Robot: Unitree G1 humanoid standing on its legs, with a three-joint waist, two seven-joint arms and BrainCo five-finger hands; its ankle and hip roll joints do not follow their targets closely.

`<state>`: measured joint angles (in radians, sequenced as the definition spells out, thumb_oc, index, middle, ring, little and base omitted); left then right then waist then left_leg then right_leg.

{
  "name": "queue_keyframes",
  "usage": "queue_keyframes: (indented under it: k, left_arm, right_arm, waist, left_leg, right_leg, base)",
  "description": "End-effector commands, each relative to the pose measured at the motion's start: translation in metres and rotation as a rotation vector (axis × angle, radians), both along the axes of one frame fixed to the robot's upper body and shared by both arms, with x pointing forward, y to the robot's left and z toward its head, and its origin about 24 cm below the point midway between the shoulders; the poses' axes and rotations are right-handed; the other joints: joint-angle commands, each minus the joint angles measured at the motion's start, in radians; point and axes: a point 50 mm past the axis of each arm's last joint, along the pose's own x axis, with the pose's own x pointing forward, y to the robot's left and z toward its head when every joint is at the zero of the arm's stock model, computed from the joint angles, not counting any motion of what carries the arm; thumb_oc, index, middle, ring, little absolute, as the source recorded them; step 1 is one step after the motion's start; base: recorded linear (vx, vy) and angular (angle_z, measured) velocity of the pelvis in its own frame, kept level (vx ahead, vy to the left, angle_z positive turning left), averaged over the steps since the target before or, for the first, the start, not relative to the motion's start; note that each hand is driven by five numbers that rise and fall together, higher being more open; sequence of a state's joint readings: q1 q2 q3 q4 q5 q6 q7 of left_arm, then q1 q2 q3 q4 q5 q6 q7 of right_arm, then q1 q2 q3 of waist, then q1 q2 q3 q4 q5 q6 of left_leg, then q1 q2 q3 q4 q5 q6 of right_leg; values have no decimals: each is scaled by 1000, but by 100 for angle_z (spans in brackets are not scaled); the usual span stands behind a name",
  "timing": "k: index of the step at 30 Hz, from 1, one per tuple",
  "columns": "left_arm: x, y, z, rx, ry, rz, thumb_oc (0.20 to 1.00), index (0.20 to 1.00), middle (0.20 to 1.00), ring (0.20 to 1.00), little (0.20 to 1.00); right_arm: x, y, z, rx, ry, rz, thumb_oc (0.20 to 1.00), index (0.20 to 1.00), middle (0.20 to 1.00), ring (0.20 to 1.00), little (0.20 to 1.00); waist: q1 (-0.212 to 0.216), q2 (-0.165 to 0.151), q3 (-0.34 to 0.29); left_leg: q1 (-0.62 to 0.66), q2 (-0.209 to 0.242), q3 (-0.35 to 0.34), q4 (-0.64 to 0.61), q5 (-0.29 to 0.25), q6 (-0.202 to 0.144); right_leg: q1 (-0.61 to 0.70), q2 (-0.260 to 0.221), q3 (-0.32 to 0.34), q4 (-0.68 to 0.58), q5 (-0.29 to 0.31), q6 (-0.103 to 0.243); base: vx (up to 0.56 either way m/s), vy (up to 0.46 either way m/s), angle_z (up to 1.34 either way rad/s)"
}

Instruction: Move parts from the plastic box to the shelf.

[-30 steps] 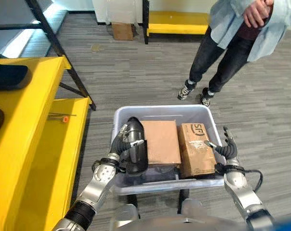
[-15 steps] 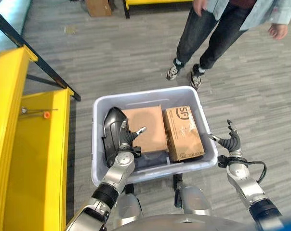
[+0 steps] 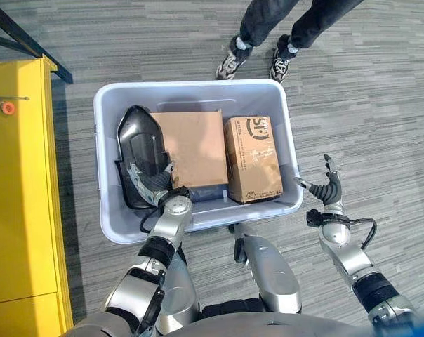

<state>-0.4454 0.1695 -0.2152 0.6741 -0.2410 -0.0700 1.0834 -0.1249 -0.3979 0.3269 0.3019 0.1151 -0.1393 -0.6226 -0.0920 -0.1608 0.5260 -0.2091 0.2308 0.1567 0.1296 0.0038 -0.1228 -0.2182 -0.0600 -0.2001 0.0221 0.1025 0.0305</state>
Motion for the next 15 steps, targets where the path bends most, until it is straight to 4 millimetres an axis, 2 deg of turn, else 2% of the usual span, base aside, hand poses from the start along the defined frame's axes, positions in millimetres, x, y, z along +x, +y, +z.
queue_keyframes:
  k: [1, 9, 15]
  left_arm:
    - [7, -5, 10, 6, -47, 31, 1000, 1000, 1000, 1000, 1000]
    - [29, -16, 26, -12, -66, -93, 1000, 1000, 1000, 1000, 1000]
    - [49, -30, 46, 136, -65, -294, 1000, 1000, 1000, 1000, 1000]
  right_arm:
    - [4, 0, 21, 7, -105, 8, 1000, 1000, 1000, 1000, 1000]
    - [13, 4, 33, -6, -132, 32, 1000, 1000, 1000, 1000, 1000]
    - [22, -1, 50, -54, -160, 57, 1000, 1000, 1000, 1000, 1000]
  waist:
    - [-4, -17, -19]
    - [-46, -36, -6]
    - [-100, -32, -6]
  left_leg:
    - [-96, 21, 20, 65, 83, 26]
    - [-190, 34, 29, 117, 69, 27]
    - [-265, 44, 60, 151, 63, 27]
  right_leg:
    - [-23, -46, 20, 174, -95, 44]
    - [-136, -29, 36, 234, -106, 35]
    - [-243, -19, 64, 289, -114, 28]
  base:
    - [-24, -6, -5]
    - [-31, -5, -4]
    - [-28, 78, -14]
